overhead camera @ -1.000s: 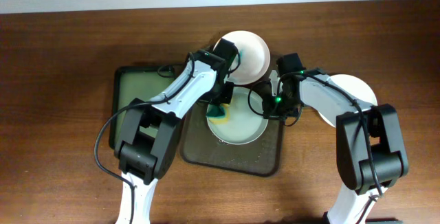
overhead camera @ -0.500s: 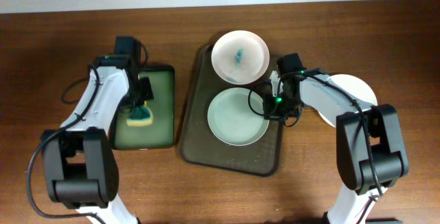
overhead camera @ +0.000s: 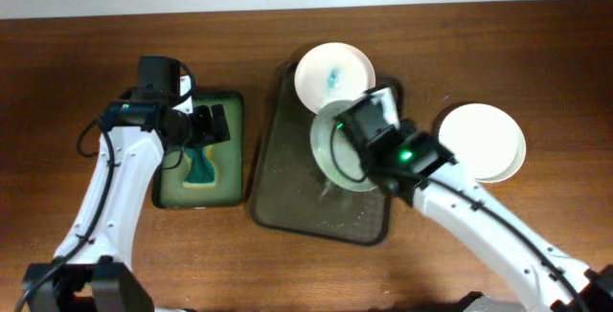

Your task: Clean dirty plates on tray and stack at the side

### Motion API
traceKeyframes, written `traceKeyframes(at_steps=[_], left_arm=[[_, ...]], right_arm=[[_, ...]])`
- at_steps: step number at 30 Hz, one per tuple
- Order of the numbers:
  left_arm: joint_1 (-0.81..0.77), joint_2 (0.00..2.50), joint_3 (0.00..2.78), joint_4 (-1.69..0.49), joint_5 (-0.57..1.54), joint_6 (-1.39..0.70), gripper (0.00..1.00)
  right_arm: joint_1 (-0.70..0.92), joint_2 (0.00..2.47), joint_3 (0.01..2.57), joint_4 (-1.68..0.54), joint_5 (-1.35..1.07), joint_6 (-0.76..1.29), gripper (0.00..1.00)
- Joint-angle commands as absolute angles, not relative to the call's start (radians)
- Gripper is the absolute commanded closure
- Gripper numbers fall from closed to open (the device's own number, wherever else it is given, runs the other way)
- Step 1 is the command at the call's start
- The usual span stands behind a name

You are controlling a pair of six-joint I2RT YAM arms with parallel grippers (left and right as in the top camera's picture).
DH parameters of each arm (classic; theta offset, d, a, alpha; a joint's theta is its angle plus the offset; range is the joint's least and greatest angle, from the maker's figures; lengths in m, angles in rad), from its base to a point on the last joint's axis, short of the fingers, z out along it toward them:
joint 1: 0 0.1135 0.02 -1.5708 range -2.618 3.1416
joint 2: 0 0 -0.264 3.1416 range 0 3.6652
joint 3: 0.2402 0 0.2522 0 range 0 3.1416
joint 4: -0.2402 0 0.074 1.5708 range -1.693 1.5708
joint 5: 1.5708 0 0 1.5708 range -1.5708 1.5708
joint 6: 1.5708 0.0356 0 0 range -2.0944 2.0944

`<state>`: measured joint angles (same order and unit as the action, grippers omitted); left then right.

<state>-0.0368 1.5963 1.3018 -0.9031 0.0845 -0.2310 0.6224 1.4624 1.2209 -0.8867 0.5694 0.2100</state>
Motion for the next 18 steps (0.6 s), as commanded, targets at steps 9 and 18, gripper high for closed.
traceKeyframes(at_steps=[9,18], left_arm=[[-0.035,1.582,1.317,-0.913,0.109,-0.230,0.01],[-0.035,1.582,1.317,-0.913,0.109,-0.230,0.01]], right_arm=[[0.845,1.449,1.228,-0.886,0.825,0.226,0.96],[0.904,1.448,1.228,-0.894,1.023,0.218,0.96]])
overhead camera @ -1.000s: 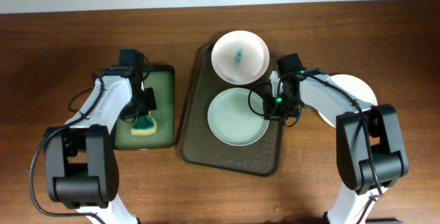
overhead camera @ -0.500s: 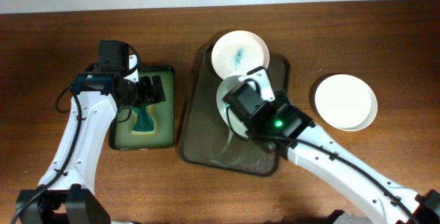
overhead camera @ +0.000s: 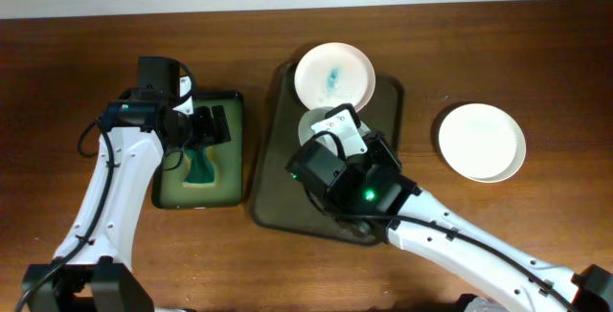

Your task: Clean dirty plates on tray and stack at the side

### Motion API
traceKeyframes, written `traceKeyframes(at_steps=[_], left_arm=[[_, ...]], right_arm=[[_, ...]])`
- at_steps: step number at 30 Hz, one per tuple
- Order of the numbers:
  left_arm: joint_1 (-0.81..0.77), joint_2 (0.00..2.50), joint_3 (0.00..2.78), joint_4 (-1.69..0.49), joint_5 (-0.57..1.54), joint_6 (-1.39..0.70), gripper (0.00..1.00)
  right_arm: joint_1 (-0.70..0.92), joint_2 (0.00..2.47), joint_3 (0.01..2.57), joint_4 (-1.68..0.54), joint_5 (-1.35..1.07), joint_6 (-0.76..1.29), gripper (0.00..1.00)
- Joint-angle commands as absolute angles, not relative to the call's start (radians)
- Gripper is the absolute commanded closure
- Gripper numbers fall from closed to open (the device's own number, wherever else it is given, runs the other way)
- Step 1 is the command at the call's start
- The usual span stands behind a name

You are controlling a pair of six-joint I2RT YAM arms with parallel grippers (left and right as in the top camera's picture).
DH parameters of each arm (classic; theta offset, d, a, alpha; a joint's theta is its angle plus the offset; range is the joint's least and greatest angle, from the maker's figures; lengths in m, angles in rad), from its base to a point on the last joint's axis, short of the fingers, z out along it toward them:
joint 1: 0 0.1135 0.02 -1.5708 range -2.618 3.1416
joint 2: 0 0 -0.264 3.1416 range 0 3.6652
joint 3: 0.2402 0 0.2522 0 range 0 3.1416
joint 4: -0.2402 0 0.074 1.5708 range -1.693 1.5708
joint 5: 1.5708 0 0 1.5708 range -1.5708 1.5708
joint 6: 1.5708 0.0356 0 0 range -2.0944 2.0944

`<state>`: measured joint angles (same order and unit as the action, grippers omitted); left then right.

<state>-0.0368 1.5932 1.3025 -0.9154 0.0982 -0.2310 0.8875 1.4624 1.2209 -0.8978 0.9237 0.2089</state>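
A white plate with a blue smear (overhead camera: 333, 75) lies at the far end of the dark tray (overhead camera: 278, 192). A second pale plate (overhead camera: 314, 126) hangs tilted over the tray's middle, partly hidden by my right arm. My right gripper (overhead camera: 345, 132) is shut on its rim. A clean white plate (overhead camera: 482, 142) rests on the table to the right. My left gripper (overhead camera: 215, 125) hovers over the green basin (overhead camera: 172, 192), just above a teal sponge (overhead camera: 200, 169). From overhead, its jaws cannot be read.
The wooden table's far edge meets a white wall at the top. The green basin stands close beside the dark tray's left side. My right arm stretches from the lower right corner across the tray's near end.
My right gripper and the plate it holds have moved left and nearer, from the tray's right side to its middle. The clean plate at the right is now uncovered. The left arm is unchanged.
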Motion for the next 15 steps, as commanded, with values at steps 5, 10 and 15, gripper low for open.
traceKeyframes(at_steps=[5,10,15], left_arm=[[-0.035,1.582,1.317,-0.913,0.109,-0.230,0.01],[-0.034,1.582,1.317,-0.913,0.109,-0.229,0.01],[-0.035,1.582,1.317,-0.913,0.109,-0.229,0.01]], right_arm=[[0.995,1.448,1.228,-0.894,1.091,0.218,0.96],[0.995,1.448,1.228,-0.894,1.111,0.218,0.96],[0.995,1.448,1.228,-0.893,1.111,0.219,0.96]])
